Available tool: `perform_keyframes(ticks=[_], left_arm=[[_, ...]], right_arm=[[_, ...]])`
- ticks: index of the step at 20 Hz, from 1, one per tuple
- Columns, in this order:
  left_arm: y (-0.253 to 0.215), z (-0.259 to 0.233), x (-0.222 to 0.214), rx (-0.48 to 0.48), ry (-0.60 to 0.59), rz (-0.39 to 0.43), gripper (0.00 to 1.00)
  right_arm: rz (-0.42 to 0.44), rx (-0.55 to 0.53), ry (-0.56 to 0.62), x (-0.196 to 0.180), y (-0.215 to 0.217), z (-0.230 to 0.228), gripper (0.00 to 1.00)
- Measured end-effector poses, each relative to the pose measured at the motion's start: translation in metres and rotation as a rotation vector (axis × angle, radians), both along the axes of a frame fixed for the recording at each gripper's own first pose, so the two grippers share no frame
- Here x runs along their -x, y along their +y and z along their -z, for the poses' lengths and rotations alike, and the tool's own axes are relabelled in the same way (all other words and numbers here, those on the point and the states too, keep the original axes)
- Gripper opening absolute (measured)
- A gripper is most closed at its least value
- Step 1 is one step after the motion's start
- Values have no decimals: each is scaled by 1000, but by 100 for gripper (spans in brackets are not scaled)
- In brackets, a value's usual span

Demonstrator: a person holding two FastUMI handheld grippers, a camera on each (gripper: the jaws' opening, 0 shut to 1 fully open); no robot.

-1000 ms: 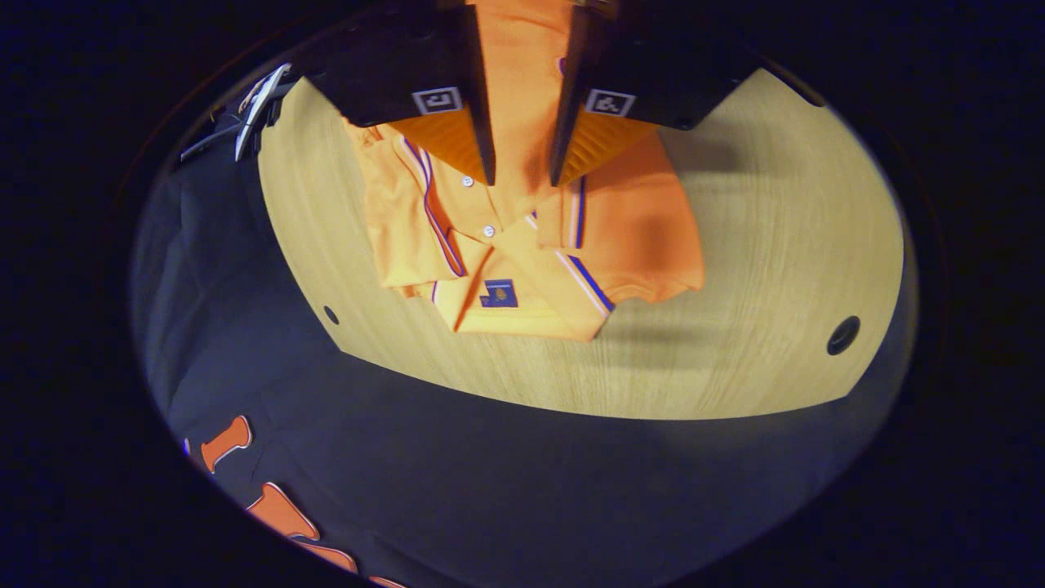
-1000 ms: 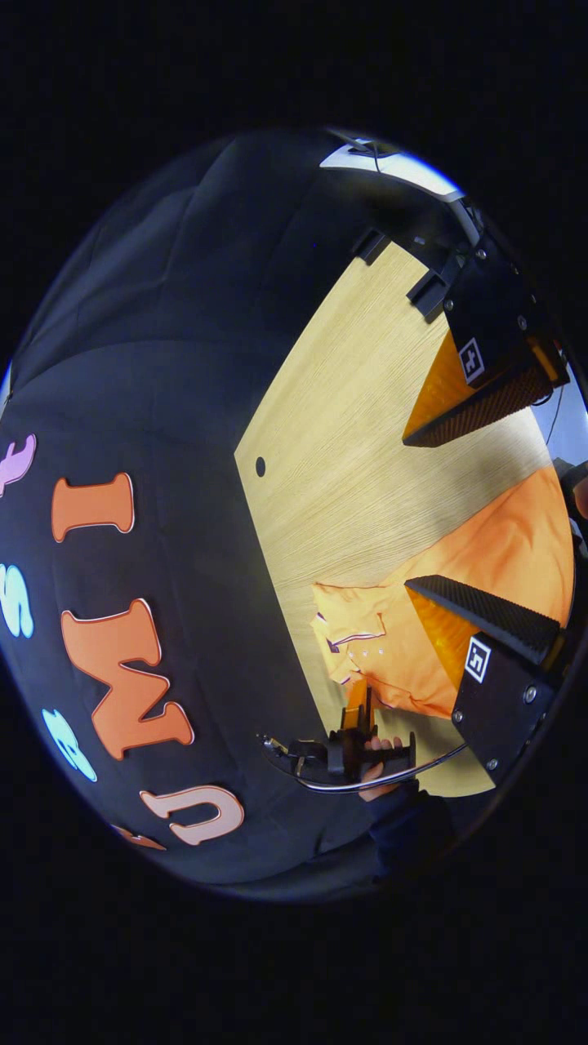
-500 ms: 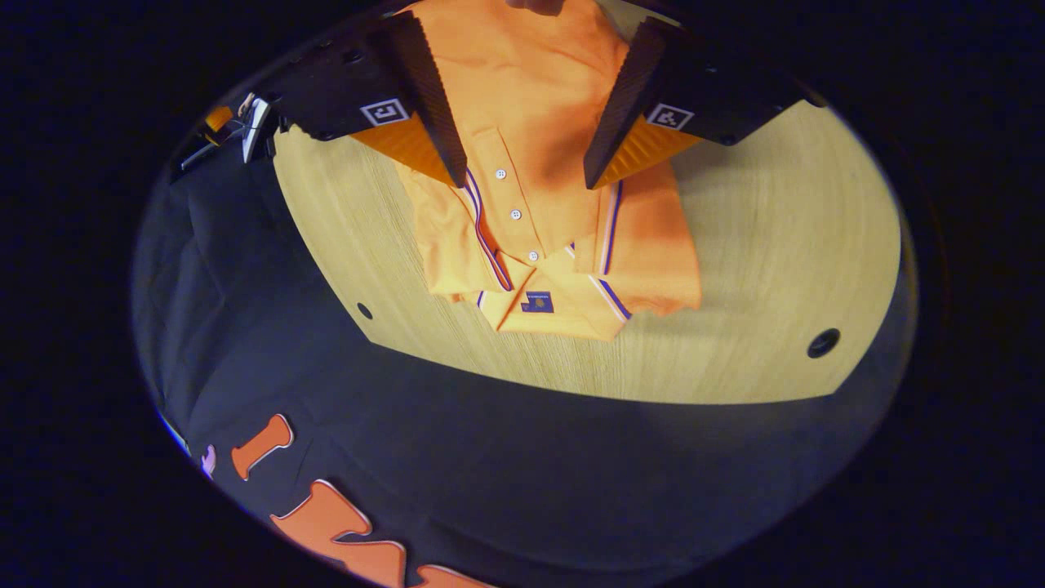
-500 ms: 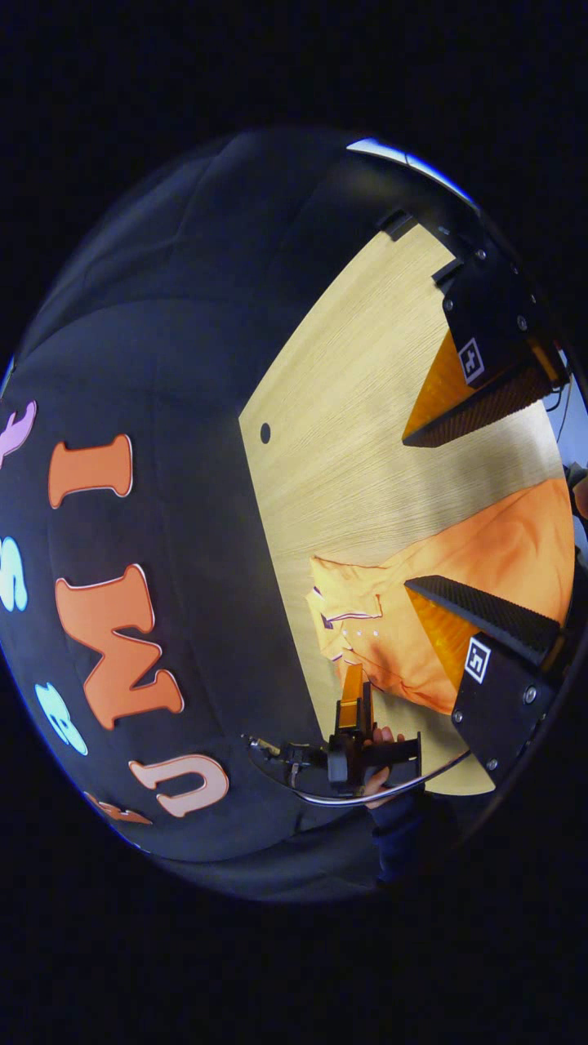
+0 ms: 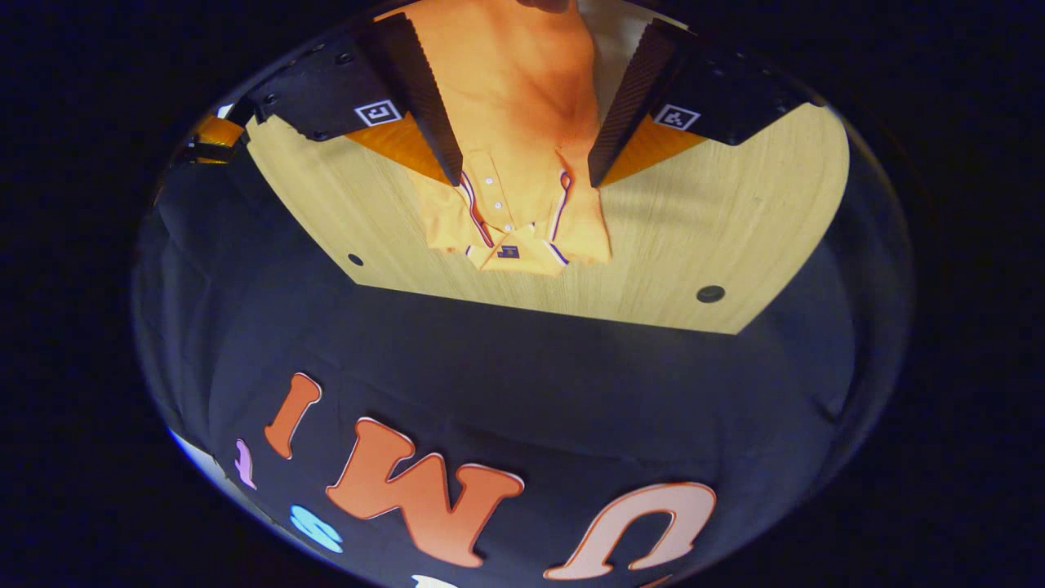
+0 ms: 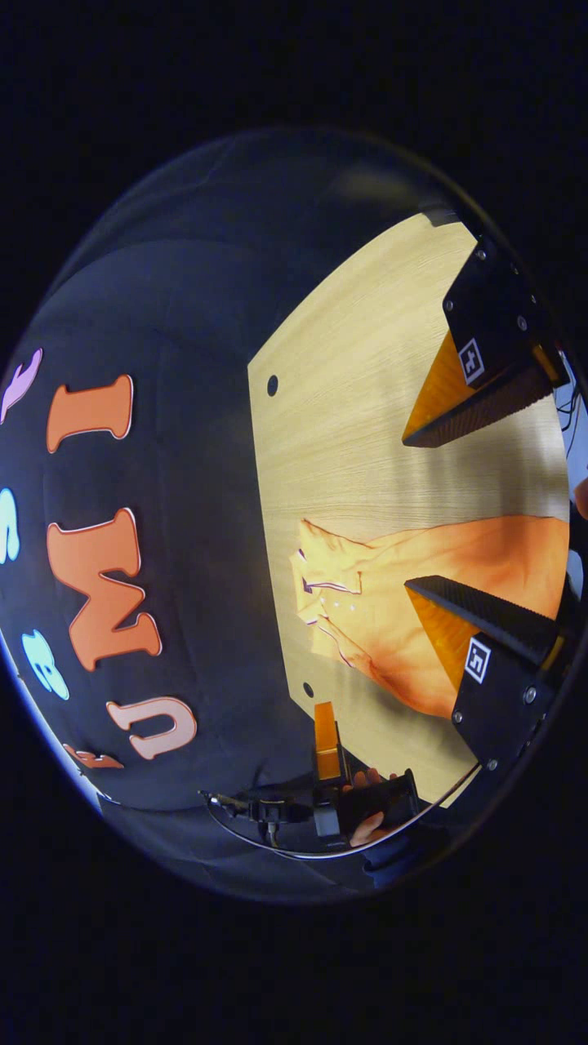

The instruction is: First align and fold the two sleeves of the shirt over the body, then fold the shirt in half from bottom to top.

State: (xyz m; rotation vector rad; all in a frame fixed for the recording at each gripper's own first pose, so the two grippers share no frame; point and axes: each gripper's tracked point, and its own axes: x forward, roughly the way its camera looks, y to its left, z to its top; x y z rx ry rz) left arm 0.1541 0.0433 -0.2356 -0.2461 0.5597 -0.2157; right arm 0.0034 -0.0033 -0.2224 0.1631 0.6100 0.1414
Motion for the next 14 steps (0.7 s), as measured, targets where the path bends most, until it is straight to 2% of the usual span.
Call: perform_keyframes(ticks=[8, 14], left_arm=[[23, 19, 114, -146, -22, -120, 97], [17, 61, 175, -180, 76, -125, 97]], right_arm=[[-160, 15, 39, 37, 15, 39, 96], [-235, 36, 114, 62, 29, 81, 96]])
